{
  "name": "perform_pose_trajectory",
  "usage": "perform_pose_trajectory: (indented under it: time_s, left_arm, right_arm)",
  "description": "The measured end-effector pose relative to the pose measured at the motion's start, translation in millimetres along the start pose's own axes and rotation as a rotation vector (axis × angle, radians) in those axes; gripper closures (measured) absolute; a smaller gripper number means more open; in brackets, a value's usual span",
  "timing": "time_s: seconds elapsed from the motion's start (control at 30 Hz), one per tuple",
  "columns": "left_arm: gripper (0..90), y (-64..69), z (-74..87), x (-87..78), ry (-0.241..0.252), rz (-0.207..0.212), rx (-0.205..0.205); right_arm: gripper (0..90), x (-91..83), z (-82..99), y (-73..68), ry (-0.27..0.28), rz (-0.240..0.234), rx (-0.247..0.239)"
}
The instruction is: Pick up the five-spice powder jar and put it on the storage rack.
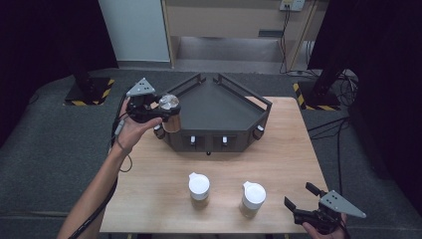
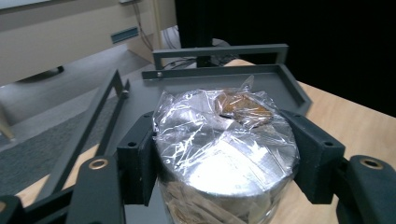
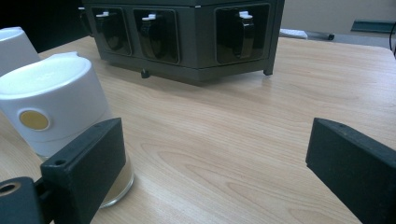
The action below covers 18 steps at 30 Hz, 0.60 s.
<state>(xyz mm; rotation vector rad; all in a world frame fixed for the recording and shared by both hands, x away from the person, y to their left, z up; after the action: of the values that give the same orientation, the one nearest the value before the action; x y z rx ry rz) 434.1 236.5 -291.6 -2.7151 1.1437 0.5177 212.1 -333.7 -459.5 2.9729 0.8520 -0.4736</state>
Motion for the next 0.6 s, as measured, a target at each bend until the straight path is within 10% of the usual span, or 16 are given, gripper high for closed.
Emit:
perform_pose_trajectory:
  time_s: [0.6]
  left_arm:
    - [33.7,-13.0,-0.3,46.7,0.022,-0.164,-0.063]
  right_arm:
    - [4.7,-0.4,0.4,1.0,0.001,-0.003,0.006]
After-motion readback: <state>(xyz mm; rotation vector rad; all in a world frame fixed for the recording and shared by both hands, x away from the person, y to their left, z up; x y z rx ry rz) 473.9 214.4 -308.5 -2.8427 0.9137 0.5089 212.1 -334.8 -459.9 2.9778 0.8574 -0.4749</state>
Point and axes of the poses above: each handheld gripper's, and its own axes: x roughly forward along the jaws, z roughly out of its underside, y roughly to its right, the point moved 9 cm from there along x, roughly forward along the jaws, and after that the axes turned 2 degrees about y, right-handed, at the moved point
